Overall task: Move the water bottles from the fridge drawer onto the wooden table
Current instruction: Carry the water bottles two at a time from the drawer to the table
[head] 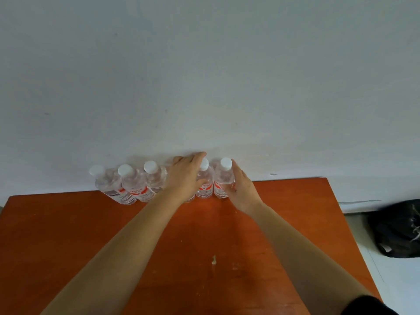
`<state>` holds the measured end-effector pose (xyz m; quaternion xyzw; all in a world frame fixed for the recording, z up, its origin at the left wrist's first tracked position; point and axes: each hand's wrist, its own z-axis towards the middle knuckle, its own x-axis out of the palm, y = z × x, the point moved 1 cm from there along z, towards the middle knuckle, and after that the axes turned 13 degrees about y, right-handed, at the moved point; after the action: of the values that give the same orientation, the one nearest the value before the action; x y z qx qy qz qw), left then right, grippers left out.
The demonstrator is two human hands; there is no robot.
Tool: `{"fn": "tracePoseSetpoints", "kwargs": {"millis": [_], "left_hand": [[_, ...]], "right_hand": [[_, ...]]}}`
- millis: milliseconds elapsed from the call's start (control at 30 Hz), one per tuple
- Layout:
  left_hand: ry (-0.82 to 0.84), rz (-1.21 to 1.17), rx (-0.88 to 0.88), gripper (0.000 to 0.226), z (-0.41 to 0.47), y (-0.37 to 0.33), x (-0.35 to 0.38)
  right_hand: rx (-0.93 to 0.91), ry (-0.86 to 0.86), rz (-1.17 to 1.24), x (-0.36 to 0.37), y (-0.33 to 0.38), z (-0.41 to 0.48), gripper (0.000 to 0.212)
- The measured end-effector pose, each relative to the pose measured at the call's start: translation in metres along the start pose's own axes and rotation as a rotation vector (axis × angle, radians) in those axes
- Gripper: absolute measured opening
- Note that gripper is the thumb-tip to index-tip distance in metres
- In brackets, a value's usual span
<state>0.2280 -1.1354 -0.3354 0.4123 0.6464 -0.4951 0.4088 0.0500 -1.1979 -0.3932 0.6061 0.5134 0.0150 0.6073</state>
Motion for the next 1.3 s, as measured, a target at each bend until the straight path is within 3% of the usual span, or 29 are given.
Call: {"fn": "tracePoseSetpoints", "kwargs": {"millis": [100, 300, 400, 500, 600, 933, 1100, 1300], "left_hand": [[-0.051, -0.138, 0.033, 0.069, -0.017, -0.001, -0.011], [-0.41, -0.103, 0.09, 0.051, -0.077, -0.007, 0.011], [-0.373, -0.081, 0.062, 0.058, -0.1, -0.014, 0.04], [-0.212, -0.036, -0.021, 0.069, -0.108, -0.027, 0.062], [-0.156, -0.015, 0.012, 0.071, -0.11, -0.052, 0.064], [-0.372, 0.024, 0.416, 0.07, -0.159, -0.225, -0.007], [-0.401, 0.021, 0.644, 0.071, -0.244, -0.338, 0.005], [-0.313, 0.03, 0.972, 0.071, -0.394, -0.482, 0.067]], "right_hand": [[0.006, -0.047, -0.012, -0.011, 0.012, -0.011, 0.078], [-0.092, -0.296, -0.072, -0.014, 0.03, -0.053, 0.06], [-0.073, -0.36, -0.209, -0.004, 0.02, -0.084, 0.06], [-0.026, -0.425, -0.285, 0.006, 0.0, -0.118, 0.061], [0.004, -0.499, -0.313, -0.002, -0.012, -0.156, 0.061], [0.105, -0.925, -0.489, -0.094, -0.009, -0.343, 0.064], [0.25, -1.111, -0.551, -0.093, -0.021, -0.504, 0.067], [0.507, -1.322, -0.589, -0.046, -0.05, -0.751, 0.071]]}}
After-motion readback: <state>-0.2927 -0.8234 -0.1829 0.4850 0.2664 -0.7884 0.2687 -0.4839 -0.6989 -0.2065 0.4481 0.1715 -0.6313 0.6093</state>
